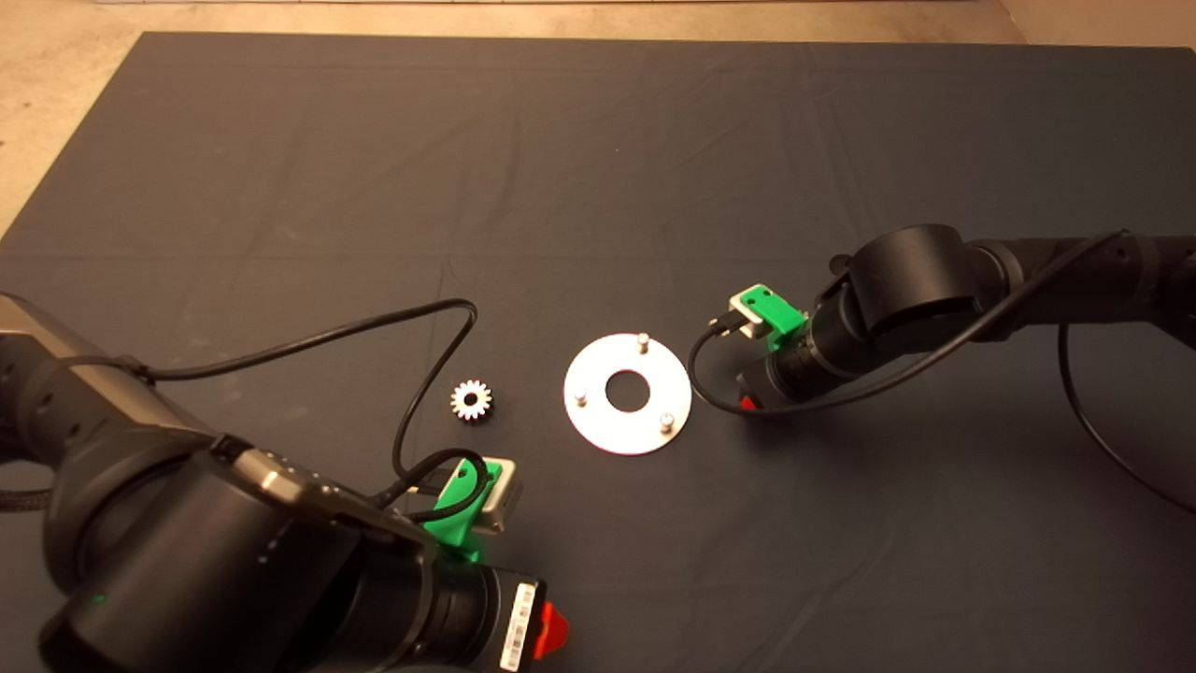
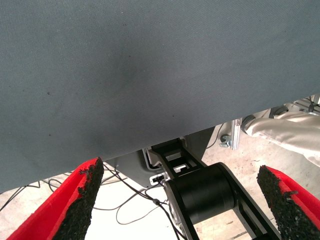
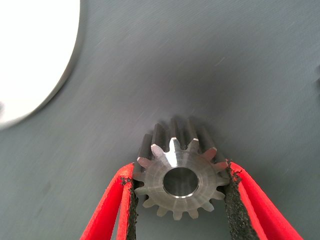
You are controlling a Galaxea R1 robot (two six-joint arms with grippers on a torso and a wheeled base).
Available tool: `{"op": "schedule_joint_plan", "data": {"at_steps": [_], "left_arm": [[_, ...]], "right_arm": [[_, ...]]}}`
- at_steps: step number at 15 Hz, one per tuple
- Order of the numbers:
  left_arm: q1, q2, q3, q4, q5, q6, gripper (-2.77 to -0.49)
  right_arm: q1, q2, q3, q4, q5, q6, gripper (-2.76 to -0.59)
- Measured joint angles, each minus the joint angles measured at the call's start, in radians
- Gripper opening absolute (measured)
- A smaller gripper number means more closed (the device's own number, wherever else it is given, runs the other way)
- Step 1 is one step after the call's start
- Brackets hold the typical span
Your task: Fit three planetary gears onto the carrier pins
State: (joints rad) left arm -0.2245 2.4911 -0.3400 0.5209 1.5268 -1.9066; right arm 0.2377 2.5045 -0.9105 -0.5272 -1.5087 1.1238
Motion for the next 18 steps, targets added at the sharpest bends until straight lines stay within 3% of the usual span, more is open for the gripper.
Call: {"op": "schedule_joint_plan", "data": {"at_steps": [2, 5, 7, 9, 14, 16, 18], "left_arm": [[0.000, 0.000, 0.000, 0.000, 0.000, 0.000, -1.07], [0.000, 0.000, 0.000, 0.001, 0.000, 0.000, -1.07], [0.000, 0.000, 0.000, 0.002, 0.000, 0.000, -1.07], [0.000, 0.000, 0.000, 0.007, 0.000, 0.000, -1.07], [0.000, 0.002, 0.000, 0.015, 0.000, 0.000, -1.07], [0.000, 0.003, 0.000, 0.020, 0.000, 0.000, -1.07], [0.000, 0.002, 0.000, 0.023, 0.000, 0.000, -1.07]], "right_arm": [[0.025, -0.010, 0.051, 0.000, -0.012, 0.009, -2.39], [0.127, -0.011, 0.123, 0.000, -0.011, 0.051, -2.39], [0.160, -0.005, 0.156, 0.003, -0.009, 0.076, -2.39], [0.159, 0.011, 0.168, 0.008, -0.010, 0.081, -2.39], [0.158, 0.116, 0.185, 0.010, -0.006, 0.101, -2.40], [0.158, 0.145, 0.184, 0.010, -0.017, 0.101, -2.40], [0.158, 0.160, 0.176, 0.010, -0.017, 0.101, -2.41]]}}
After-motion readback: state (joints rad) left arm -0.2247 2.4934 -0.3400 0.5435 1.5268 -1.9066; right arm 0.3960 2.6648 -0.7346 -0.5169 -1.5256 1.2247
